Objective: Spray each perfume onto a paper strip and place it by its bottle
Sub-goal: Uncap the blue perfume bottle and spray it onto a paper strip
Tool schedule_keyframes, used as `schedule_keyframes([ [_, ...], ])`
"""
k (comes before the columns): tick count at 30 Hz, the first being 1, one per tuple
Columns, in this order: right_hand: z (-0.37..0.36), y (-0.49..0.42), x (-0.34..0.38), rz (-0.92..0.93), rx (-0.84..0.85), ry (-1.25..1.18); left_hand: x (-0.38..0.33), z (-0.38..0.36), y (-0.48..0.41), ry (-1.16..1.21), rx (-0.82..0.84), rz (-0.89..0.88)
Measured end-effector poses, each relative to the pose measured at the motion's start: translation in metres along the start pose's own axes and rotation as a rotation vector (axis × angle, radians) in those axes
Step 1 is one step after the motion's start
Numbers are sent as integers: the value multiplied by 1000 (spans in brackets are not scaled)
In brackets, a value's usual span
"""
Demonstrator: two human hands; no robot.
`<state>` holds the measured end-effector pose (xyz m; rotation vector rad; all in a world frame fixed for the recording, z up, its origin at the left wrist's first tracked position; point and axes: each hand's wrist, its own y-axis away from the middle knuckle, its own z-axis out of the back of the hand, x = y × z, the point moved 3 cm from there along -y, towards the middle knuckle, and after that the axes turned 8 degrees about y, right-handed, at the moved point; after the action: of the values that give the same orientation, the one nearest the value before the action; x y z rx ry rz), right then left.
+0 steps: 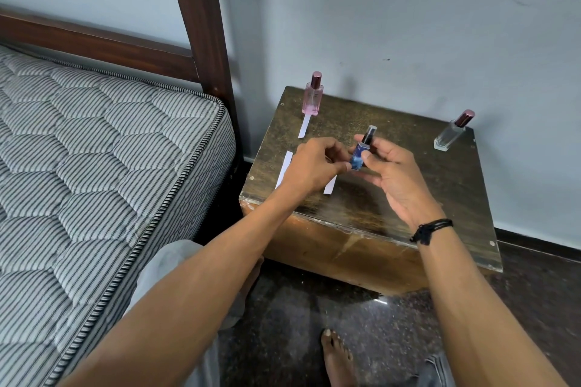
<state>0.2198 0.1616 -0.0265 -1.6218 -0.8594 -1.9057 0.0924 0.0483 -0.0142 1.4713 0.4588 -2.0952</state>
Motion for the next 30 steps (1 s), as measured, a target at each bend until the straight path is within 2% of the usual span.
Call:
schedule_keyframes([
  [4,1,1,-1,-10,16,125,-2,15,-5,37,-88,-5],
  [7,1,1,-1,-29,71,139,-5,23,-7,165,-119,-11],
  [12,-3,1,1,-58,179,100,-9,22,-6,346,-2,-20],
  [20,-3,4,0,-98,238,83,-8,20,-4,334,16,-4],
  [30,-7,5,1,-97,219,177,-5,19,-4,294,41,30],
])
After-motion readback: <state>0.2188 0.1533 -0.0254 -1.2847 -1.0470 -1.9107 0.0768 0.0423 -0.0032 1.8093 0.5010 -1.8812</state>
